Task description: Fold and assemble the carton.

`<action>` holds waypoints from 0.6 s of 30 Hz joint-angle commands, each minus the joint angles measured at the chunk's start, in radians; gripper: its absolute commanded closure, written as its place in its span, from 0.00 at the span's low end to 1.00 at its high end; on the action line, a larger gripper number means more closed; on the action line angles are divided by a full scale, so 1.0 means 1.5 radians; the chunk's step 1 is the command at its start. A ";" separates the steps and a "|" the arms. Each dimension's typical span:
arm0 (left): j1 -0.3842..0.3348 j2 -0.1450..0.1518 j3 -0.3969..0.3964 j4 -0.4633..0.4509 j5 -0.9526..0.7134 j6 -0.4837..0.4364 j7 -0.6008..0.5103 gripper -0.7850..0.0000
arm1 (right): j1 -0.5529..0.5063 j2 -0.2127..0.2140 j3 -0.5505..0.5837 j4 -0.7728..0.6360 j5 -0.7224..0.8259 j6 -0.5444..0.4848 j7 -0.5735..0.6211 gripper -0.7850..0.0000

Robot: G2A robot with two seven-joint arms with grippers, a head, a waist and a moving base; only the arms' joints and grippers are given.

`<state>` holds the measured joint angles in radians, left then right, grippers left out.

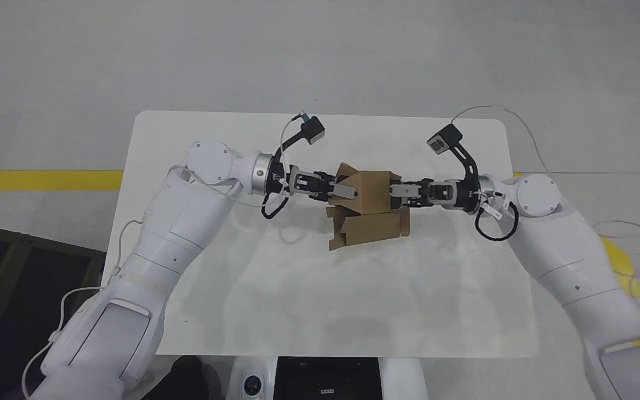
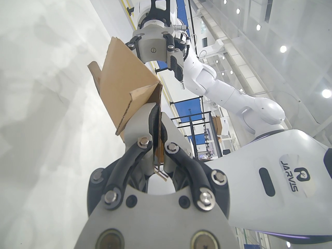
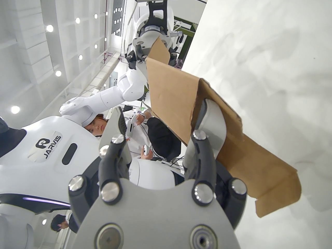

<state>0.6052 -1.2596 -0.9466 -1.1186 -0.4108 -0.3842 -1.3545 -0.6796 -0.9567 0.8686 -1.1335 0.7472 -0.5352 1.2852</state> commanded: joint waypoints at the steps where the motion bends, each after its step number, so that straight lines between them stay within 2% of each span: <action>1: 0.000 0.000 0.001 0.000 0.000 0.000 0.000 1.00 | 0.004 -0.001 -0.002 0.009 -0.001 -0.001 -0.001 0.38; 6: 0.002 0.001 0.001 -0.003 0.002 0.004 0.000 1.00 | 0.010 -0.004 -0.008 0.014 0.003 0.005 0.005 0.38; 9: 0.004 0.002 0.001 -0.006 0.003 0.005 0.001 1.00 | 0.011 -0.005 -0.012 0.013 0.006 0.009 0.009 0.50; 10: 0.004 0.002 0.000 -0.007 0.003 0.005 0.002 1.00 | 0.012 -0.006 -0.013 0.013 0.008 0.009 0.009 0.51; 18: 0.005 0.005 -0.001 -0.005 0.031 0.009 0.020 1.00 | 0.001 0.000 0.003 -0.005 0.035 0.023 0.023 0.54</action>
<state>0.6133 -1.2522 -0.9481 -1.1260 -0.3678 -0.3709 -1.3250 -0.6758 -0.9574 0.8703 -1.1377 0.7940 -0.5039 1.3168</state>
